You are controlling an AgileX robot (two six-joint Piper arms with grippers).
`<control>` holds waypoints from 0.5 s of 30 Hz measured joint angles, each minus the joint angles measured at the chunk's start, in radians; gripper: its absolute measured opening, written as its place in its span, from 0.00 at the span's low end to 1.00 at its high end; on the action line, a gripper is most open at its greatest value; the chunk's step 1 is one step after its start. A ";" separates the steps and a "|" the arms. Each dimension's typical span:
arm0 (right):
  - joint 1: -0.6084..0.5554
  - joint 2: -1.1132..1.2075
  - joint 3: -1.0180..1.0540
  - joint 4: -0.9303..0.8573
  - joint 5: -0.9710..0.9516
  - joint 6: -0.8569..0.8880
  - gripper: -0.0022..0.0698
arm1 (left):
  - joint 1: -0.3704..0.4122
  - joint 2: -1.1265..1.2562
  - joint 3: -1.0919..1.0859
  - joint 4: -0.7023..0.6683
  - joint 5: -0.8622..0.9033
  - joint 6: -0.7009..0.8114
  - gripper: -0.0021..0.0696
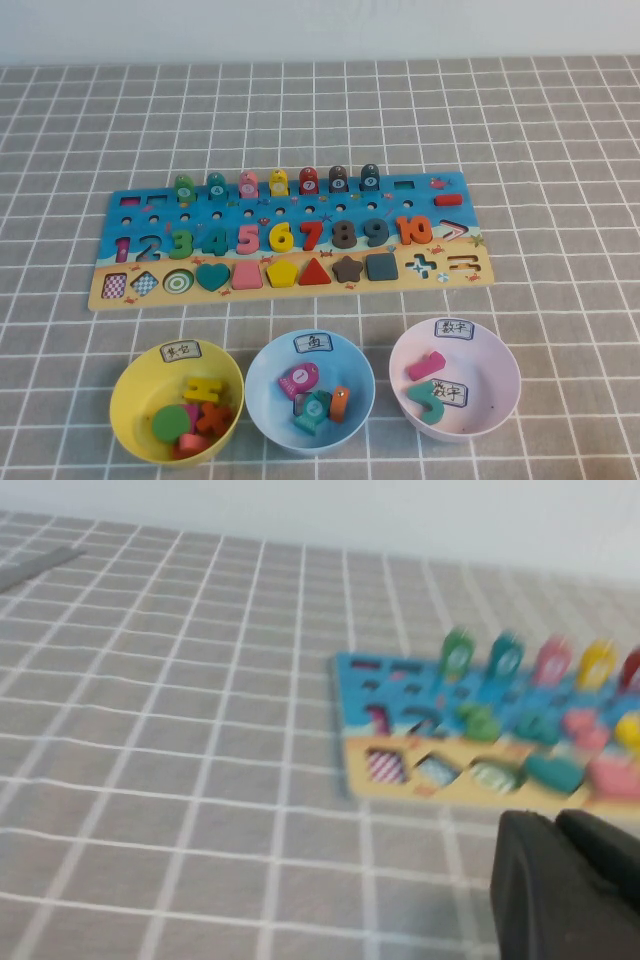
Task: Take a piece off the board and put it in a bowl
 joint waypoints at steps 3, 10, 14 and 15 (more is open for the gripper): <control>0.000 0.000 0.000 0.000 0.000 0.000 0.01 | 0.000 0.000 0.000 -0.116 -0.036 -0.050 0.03; 0.000 0.000 0.000 0.000 0.000 0.000 0.01 | 0.000 0.000 0.000 -0.269 -0.073 -0.094 0.03; 0.000 0.000 0.000 0.000 0.000 0.000 0.01 | 0.000 0.000 0.000 -0.290 -0.082 -0.103 0.03; 0.000 0.000 0.000 0.000 0.000 0.000 0.01 | 0.000 0.000 0.000 -0.290 -0.083 -0.104 0.03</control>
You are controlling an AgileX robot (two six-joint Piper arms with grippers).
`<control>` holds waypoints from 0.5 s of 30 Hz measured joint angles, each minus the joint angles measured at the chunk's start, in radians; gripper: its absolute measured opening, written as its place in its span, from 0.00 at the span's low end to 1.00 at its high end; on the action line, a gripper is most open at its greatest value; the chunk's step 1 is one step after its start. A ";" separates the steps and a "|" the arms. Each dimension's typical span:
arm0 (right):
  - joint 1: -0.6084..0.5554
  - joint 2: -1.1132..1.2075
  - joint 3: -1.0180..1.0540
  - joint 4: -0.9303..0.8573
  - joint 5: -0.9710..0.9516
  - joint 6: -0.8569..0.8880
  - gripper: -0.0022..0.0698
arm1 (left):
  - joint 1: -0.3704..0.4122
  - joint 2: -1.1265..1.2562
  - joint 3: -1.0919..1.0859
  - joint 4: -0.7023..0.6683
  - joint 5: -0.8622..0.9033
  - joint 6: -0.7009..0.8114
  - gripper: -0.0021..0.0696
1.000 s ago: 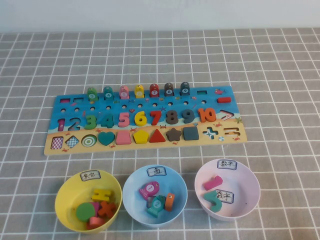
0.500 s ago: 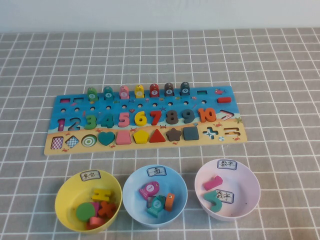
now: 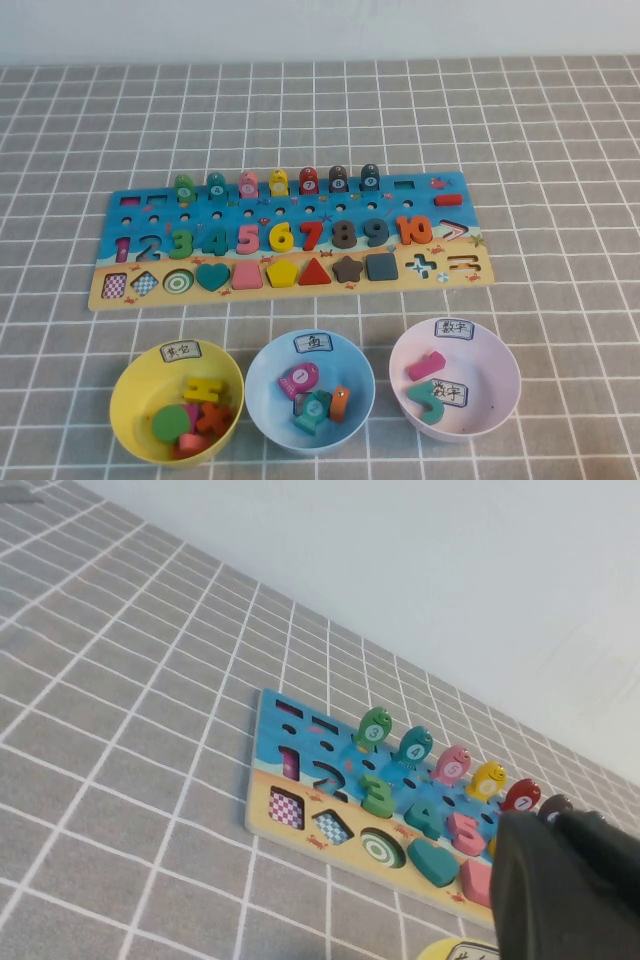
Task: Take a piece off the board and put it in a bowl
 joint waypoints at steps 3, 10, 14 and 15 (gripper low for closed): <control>0.000 0.000 0.000 0.000 0.000 0.000 0.01 | 0.000 0.000 -0.005 -0.015 0.013 -0.011 0.03; 0.000 0.000 0.000 0.000 0.000 0.000 0.01 | 0.000 0.160 -0.224 -0.012 0.252 -0.011 0.03; 0.000 0.000 0.000 0.000 0.000 0.000 0.01 | 0.000 0.365 -0.370 -0.004 0.416 0.016 0.03; 0.000 0.000 0.000 0.000 0.000 0.000 0.01 | 0.000 0.419 -0.406 -0.004 0.451 0.041 0.03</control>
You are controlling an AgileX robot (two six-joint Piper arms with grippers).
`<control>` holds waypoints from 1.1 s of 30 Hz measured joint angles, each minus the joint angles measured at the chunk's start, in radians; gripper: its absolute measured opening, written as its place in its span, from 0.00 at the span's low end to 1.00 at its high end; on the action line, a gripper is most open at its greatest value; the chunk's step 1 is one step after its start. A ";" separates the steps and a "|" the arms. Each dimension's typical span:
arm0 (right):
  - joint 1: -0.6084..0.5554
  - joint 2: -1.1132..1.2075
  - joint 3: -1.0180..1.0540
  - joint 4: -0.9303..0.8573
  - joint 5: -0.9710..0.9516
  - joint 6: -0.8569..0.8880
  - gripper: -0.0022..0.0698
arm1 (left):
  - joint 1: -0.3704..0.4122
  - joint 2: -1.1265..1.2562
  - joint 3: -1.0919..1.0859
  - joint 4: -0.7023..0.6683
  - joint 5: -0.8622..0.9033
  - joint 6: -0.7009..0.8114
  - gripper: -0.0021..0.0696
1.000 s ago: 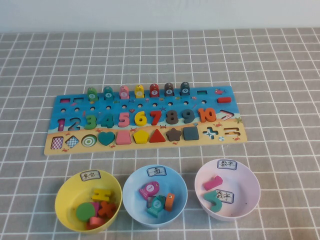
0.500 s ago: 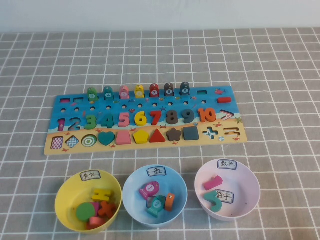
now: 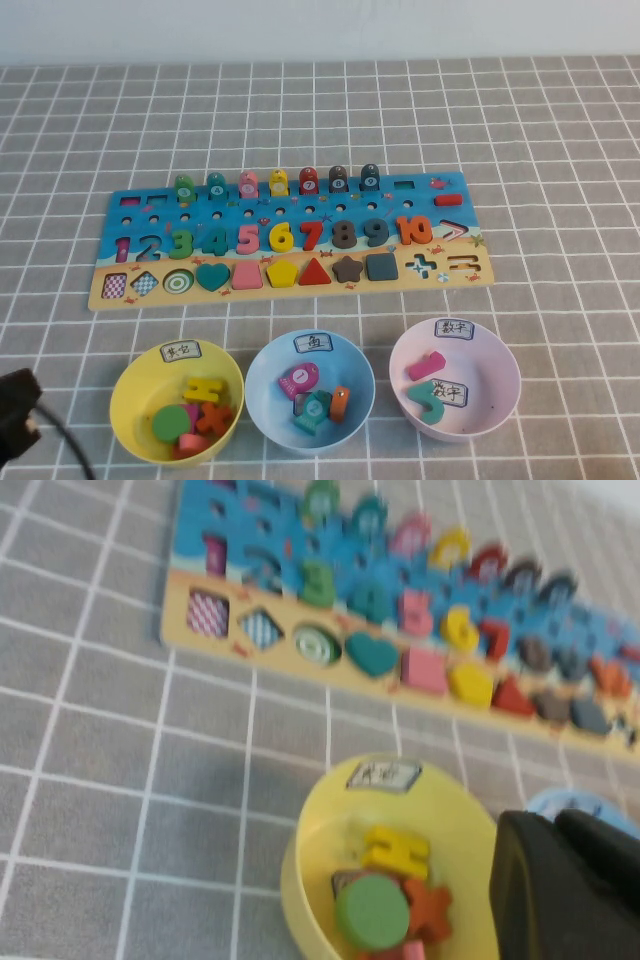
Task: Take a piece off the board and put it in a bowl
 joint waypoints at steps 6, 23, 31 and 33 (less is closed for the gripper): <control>0.000 0.000 0.000 0.000 0.000 0.000 0.01 | 0.000 0.283 -0.201 0.006 0.145 0.156 0.03; 0.000 0.000 0.000 0.004 0.000 0.000 0.01 | -0.024 0.921 -0.650 0.030 0.290 0.222 0.03; 0.000 0.000 0.000 0.004 0.000 0.000 0.01 | -0.157 1.152 -0.894 0.171 0.381 0.106 0.03; 0.000 0.000 0.000 0.004 0.000 0.000 0.01 | -0.182 1.203 -0.951 0.192 0.407 0.091 0.03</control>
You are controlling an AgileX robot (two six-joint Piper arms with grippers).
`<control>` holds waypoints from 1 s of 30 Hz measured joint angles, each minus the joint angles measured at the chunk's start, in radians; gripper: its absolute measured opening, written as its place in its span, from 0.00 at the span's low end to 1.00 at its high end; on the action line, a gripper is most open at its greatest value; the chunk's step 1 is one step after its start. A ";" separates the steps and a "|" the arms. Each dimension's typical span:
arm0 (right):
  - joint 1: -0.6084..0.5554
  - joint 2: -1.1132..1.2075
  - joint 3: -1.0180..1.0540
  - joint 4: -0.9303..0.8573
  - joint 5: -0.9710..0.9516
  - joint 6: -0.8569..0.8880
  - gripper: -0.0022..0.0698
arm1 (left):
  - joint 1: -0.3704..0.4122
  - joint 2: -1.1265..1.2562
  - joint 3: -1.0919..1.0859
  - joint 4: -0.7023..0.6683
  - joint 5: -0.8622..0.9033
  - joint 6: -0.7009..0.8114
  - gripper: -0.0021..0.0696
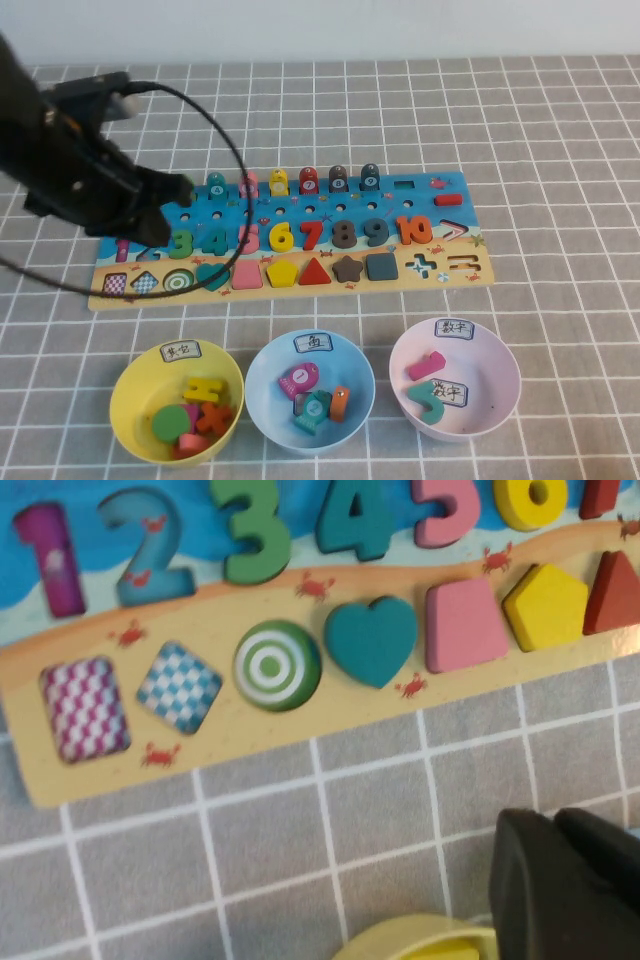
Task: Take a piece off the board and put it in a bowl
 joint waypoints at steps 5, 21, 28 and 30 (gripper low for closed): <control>0.000 0.000 0.000 0.000 0.000 0.000 0.01 | -0.034 0.114 -0.148 0.029 0.092 0.120 0.03; 0.000 0.000 0.000 0.000 0.000 0.000 0.01 | -0.035 0.359 -0.414 0.204 0.214 1.087 0.03; 0.000 0.000 0.000 0.000 0.000 0.000 0.01 | -0.035 0.416 -0.418 0.239 0.214 1.160 0.03; 0.000 0.000 0.000 0.000 0.000 0.000 0.01 | -0.035 0.424 -0.418 0.242 0.214 1.162 0.03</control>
